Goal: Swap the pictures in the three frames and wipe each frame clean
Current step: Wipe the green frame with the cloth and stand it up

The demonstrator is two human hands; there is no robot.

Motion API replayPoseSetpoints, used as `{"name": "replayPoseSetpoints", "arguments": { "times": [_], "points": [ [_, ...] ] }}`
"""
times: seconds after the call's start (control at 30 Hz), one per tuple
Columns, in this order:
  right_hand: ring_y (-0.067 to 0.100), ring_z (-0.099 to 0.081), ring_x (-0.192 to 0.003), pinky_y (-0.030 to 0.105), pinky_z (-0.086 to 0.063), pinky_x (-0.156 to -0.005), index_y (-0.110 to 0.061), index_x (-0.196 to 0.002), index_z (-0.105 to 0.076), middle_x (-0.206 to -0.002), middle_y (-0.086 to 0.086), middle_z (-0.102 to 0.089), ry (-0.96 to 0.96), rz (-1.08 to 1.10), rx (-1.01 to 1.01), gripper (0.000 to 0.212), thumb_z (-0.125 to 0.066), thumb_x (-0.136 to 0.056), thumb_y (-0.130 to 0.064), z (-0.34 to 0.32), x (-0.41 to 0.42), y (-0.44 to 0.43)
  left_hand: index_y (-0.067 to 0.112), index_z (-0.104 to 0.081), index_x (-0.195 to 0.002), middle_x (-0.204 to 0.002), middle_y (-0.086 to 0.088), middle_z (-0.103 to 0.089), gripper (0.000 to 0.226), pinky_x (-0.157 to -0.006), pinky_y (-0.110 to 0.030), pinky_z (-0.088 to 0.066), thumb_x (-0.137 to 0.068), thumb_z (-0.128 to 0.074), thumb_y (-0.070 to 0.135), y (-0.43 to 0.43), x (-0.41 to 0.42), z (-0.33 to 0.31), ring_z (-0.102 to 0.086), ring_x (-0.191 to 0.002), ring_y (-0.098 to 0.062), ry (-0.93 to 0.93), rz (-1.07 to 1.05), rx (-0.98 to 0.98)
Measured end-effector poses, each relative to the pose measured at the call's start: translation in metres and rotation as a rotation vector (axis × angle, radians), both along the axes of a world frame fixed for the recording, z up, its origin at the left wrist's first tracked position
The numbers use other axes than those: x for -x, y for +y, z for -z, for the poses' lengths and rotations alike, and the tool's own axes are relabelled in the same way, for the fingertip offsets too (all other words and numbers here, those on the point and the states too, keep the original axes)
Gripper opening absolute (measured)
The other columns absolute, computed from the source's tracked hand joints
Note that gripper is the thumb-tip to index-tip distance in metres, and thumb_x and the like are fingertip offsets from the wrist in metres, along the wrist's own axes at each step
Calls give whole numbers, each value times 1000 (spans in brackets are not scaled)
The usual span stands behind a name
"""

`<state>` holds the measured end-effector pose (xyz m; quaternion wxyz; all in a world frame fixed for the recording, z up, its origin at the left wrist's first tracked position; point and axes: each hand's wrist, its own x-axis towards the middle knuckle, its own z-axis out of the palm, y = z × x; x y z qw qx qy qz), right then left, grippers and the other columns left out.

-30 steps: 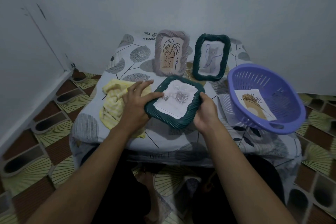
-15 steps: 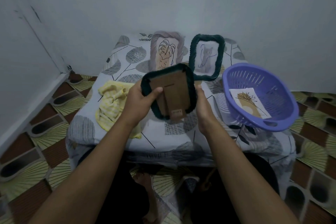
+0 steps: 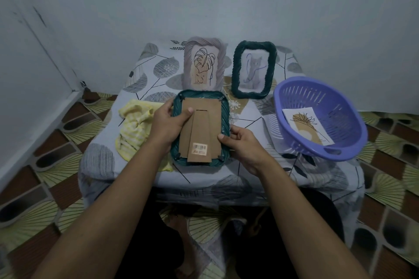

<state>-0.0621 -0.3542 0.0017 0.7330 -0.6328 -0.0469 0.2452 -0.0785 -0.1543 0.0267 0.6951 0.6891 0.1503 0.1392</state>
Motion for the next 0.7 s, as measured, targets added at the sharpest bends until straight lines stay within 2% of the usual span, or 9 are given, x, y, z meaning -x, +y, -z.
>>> {"name": "replayPoseSetpoints", "arguments": {
  "times": [0.1,0.2,0.23,0.3,0.4,0.47,0.57,0.7],
  "points": [
    [18,-73,-84,32,-59,-62,-8,-126,-60,-100,6,-76,7,34,-22,30,-59,-97,-1,1,2,-1,15,-62,-128,-105,6,-70,44,-86,-38,-59,-87,-76,24,-1,-1,-1,-68,-97,-14,26,-23,-134],
    [14,-73,-83,30,-58,-64,-10,-121,-60,-96,3,-76,-11,86,-42,26,-57,-97,-1,2,1,-1,15,-44,-145,-127,-2,-57,80,-97,-40,-51,-79,-78,45,-3,-3,1,-57,-115,-19,58,-91,-390],
    [14,-73,-82,29,-58,-64,-11,-119,-61,-94,2,-77,-15,107,-45,24,-57,-97,0,4,1,-1,15,-43,-144,-130,-5,-52,79,-101,-40,-46,-79,-77,45,-5,-2,1,-51,-118,-19,41,-122,-512],
    [13,-73,-79,29,-59,-63,-11,-116,-61,-89,0,-77,-24,147,-52,22,-56,-98,0,5,2,0,17,-53,-132,-127,-8,-50,59,-101,-41,-42,-82,-72,42,-12,2,-1,-47,-115,-20,-39,-167,-698],
    [15,-73,-80,32,-60,-67,-9,-119,-60,-92,1,-77,-31,206,-49,23,-57,-98,-1,8,1,2,14,-60,-117,-112,-6,-55,41,-87,-32,-47,-84,-71,36,-26,12,-5,-53,-95,-10,-58,-7,-741],
    [17,-73,-83,36,-61,-72,-10,-121,-60,-96,3,-77,-46,230,-39,23,-57,-98,-3,9,0,3,11,-56,-123,-114,-5,-54,53,-85,-27,-46,-80,-76,37,-35,17,-2,-54,-100,-14,14,111,-783],
    [16,-73,-83,33,-59,-68,-12,-118,-59,-98,3,-76,-56,256,-28,21,-57,-99,-4,9,-1,6,9,-47,-133,-125,-8,-49,73,-93,-34,-46,-76,-78,43,-43,19,2,-51,-113,-21,100,155,-870],
    [13,-73,-81,30,-59,-66,-11,-121,-57,-100,4,-75,-69,251,-31,23,-56,-99,-2,11,-1,7,11,-46,-134,-129,-9,-51,72,-97,-41,-45,-77,-72,47,-47,18,-5,-47,-121,-29,180,114,-1004]
  ]
}}
